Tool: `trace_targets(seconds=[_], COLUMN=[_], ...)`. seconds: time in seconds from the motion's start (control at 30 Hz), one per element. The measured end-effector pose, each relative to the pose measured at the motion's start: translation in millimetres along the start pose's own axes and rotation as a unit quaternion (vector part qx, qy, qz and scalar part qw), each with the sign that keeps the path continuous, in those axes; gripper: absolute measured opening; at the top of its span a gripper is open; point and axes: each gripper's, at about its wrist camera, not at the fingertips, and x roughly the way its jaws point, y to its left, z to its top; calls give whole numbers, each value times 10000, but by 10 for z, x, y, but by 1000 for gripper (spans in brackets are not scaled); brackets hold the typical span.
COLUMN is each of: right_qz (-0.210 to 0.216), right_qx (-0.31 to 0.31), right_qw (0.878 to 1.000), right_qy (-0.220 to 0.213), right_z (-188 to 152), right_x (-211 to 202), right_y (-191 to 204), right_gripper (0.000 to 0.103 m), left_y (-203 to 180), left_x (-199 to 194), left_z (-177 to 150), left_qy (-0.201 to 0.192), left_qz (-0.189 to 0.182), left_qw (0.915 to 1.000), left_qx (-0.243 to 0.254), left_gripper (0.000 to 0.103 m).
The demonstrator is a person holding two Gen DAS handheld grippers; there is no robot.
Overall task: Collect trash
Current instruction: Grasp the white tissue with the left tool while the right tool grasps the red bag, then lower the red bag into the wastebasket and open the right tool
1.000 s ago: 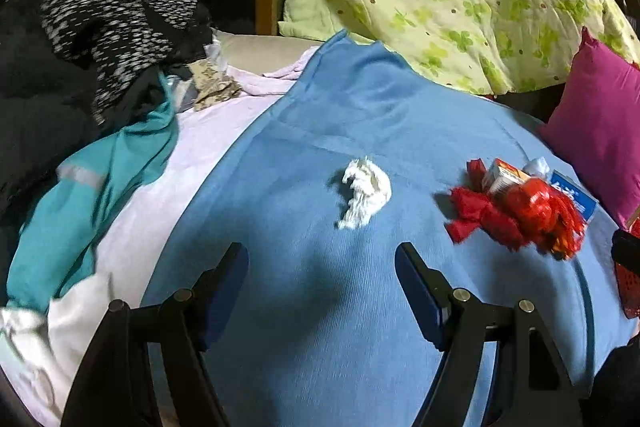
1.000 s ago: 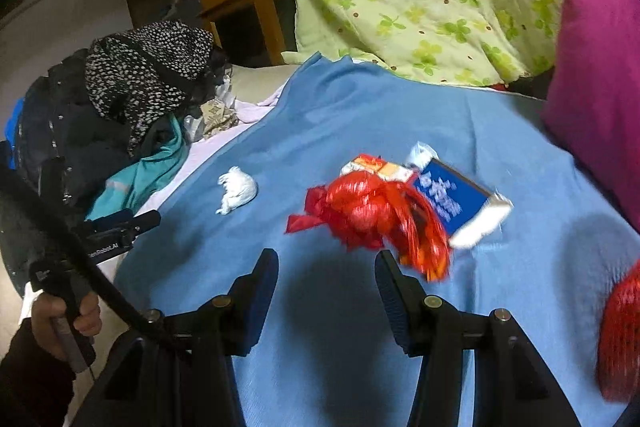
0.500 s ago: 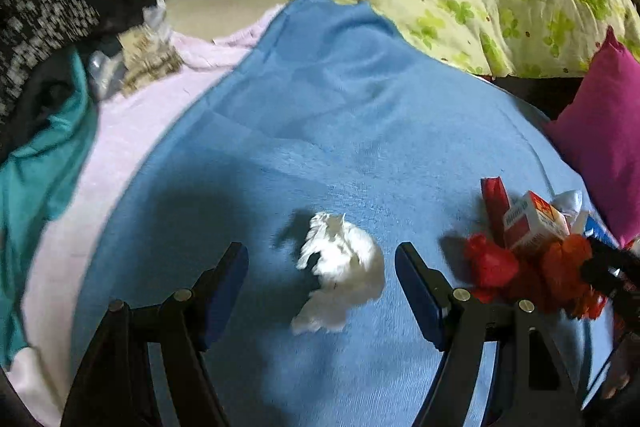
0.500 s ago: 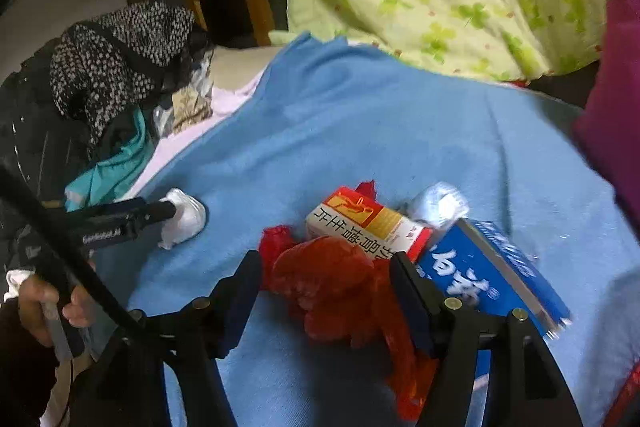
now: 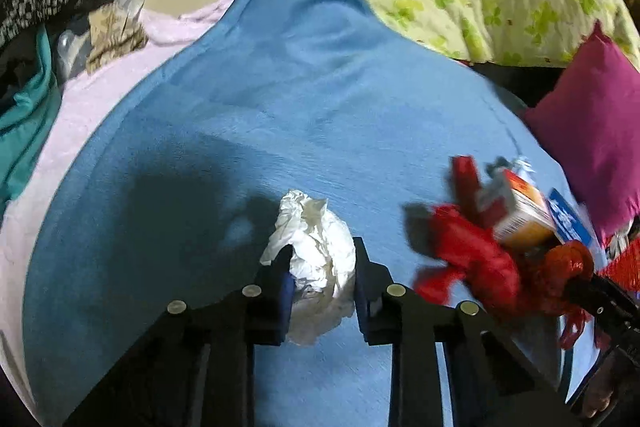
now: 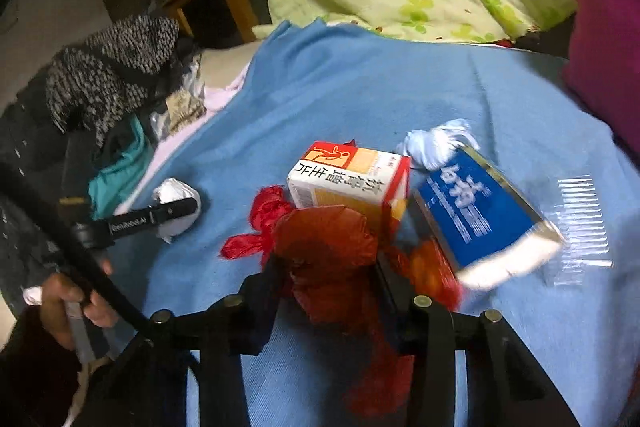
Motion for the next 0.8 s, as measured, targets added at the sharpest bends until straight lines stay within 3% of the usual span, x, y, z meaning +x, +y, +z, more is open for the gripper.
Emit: trace_targets(seconds=[0.33,0.6,0.8], right_qz=[106,-12,-81], right_qx=[334,494,563], right_qw=[9974,9923,9887], right_qy=[-635,-1135,-1384], right_z=[-320,-546,-701], right_x=[-1011,-1835,-2230], right_y=[-109,-171,-158], right_gripper=[45,45,45], left_y=[-816,-1502,-1778], left_x=[-812,-1599,-1956], left_z=[-378,-644,-809], left_qy=[-495,-1200,-1451], left_qz=[-102,101,276], left_qw=[9965,9846,9765], left_qx=[672,1264,1571], left_gripper=[27,27,27])
